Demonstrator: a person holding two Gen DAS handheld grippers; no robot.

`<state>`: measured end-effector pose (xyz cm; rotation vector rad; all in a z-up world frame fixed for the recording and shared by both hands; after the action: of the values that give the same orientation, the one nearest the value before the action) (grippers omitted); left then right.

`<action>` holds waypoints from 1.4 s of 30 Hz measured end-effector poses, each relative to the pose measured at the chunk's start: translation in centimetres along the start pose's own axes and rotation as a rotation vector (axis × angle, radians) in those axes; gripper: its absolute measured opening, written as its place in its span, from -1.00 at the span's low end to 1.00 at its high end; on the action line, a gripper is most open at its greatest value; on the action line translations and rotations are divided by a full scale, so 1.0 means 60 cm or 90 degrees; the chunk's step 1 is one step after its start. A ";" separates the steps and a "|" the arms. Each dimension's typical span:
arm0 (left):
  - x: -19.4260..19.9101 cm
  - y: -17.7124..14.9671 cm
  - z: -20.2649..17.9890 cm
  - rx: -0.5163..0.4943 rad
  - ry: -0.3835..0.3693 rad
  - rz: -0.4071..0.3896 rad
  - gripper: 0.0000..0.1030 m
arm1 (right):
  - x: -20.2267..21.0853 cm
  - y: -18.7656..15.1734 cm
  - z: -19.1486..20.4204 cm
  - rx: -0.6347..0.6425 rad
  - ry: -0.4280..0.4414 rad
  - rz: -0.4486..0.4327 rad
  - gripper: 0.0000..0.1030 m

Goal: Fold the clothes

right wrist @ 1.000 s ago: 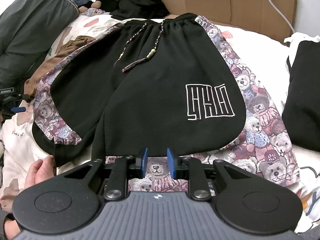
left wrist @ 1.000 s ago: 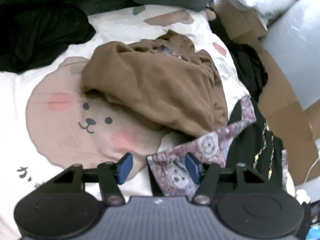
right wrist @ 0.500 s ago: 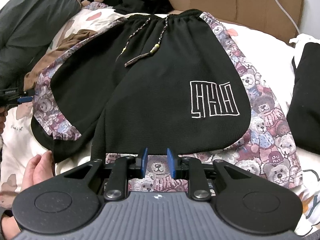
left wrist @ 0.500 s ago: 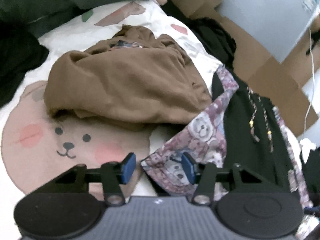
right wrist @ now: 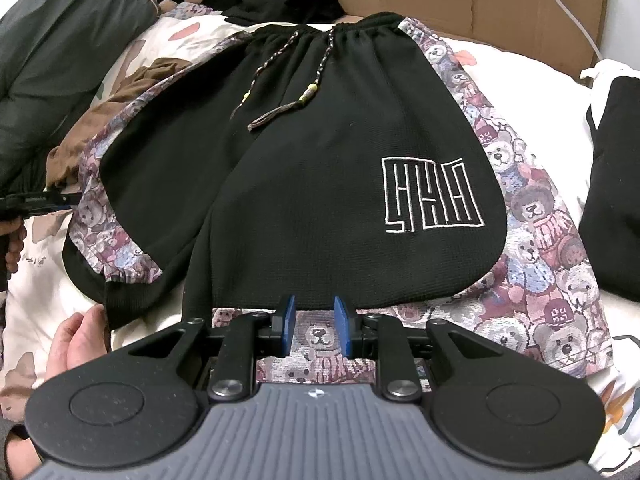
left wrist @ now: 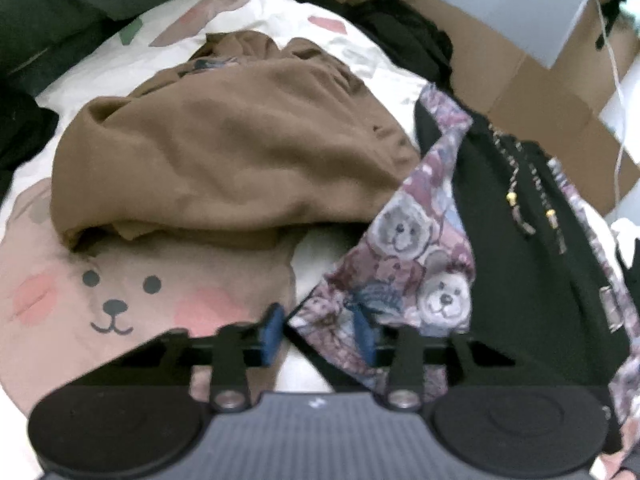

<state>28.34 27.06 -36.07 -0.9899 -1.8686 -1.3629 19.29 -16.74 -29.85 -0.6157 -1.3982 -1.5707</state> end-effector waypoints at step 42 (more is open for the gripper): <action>0.231 0.085 -0.059 0.202 -0.085 -0.111 -0.90 | -0.002 -0.004 0.009 0.013 0.006 0.004 -0.52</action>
<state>25.47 27.57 -21.15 -0.7872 -2.2308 -1.0687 19.02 -16.23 -29.93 -0.5996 -1.4028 -1.5511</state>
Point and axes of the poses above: each gripper's, at about its wrist camera, not at the fingertips, and x roughly against the way its jaws point, z to its left, y to its top, the point moved 8 cm from there along -x, roughly the way its jaws point
